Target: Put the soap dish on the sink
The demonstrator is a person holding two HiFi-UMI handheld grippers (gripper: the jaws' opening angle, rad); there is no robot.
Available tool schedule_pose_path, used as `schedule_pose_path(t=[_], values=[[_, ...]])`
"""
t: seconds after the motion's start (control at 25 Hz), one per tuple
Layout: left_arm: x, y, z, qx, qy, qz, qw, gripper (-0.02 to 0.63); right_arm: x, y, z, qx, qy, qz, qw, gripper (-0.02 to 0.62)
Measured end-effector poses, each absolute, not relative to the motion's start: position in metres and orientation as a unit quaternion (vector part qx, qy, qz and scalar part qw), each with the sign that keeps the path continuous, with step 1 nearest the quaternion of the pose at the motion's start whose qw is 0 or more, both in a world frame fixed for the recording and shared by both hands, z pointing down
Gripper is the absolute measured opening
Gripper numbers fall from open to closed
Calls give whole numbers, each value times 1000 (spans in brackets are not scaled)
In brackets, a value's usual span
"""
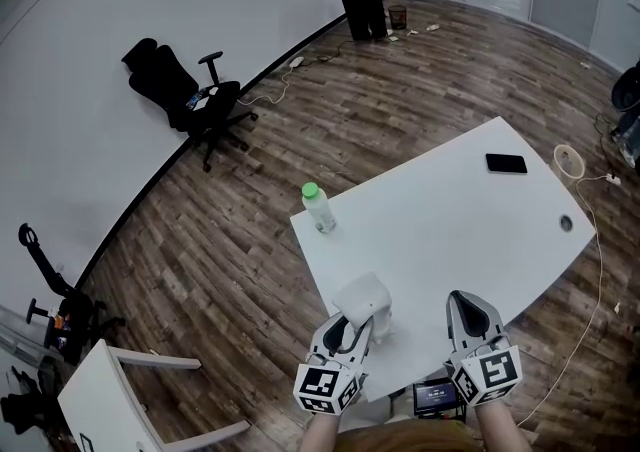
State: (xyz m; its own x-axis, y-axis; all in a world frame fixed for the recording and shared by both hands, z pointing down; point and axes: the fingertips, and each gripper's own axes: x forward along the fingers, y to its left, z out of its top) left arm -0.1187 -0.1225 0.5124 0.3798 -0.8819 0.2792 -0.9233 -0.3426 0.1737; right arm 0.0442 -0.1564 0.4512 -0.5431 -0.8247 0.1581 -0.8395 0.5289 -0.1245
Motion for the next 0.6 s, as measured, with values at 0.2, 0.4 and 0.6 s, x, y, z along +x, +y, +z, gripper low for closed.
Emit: schedule_pose_path(t=[0.2, 0.4, 0.6], values=[[-117, -121, 529, 815, -548, 80, 172, 160, 45, -156, 461, 479, -871, 101, 44, 9], [-113, -121, 543, 814, -540, 83, 197, 160, 42, -155, 472, 475, -871, 111, 51, 9], [-118, -122, 564, 802, -541, 85, 237, 160, 37, -153, 481, 471, -872, 114, 63, 9]])
